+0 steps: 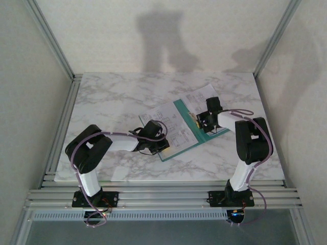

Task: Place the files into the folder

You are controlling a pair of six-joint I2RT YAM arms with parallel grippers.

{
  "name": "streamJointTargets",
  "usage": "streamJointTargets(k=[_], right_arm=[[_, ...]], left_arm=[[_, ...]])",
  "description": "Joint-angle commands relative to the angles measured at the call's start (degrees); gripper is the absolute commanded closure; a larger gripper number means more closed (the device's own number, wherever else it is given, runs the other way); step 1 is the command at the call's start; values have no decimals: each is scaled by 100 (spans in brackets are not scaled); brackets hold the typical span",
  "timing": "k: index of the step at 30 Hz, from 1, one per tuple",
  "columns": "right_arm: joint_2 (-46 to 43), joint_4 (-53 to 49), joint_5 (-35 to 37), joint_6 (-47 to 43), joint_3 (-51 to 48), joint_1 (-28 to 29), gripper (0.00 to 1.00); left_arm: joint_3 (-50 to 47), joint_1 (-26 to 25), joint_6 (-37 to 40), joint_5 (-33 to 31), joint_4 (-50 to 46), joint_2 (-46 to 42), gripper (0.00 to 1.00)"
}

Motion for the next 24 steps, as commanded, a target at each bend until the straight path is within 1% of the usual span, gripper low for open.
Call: streamJointTargets(k=[1, 4, 9, 14, 17, 21, 24], right_arm=[[931, -1738, 738, 50, -281, 31, 100], [993, -1935, 754, 51, -86, 90, 100], [983, -1913, 779, 107, -58, 270, 100], [1215, -2514, 1042, -48, 179, 329, 100], [1143, -2522, 995, -22, 129, 436, 100], [1098, -2305, 699, 163, 53, 728, 100], [1197, -2373, 714, 153, 125, 684, 100]], left_arm=[[-237, 104, 150, -167, -1270, 103, 95], [-229, 112, 159, -157, -1270, 119, 95], [-243, 125, 168, -146, -1261, 133, 95], [-221, 150, 197, -150, -1315, 94, 95], [-259, 162, 194, -153, -1323, 24, 95], [-262, 173, 177, -142, -1297, -40, 95], [-218, 175, 168, -136, -1302, -26, 95]])
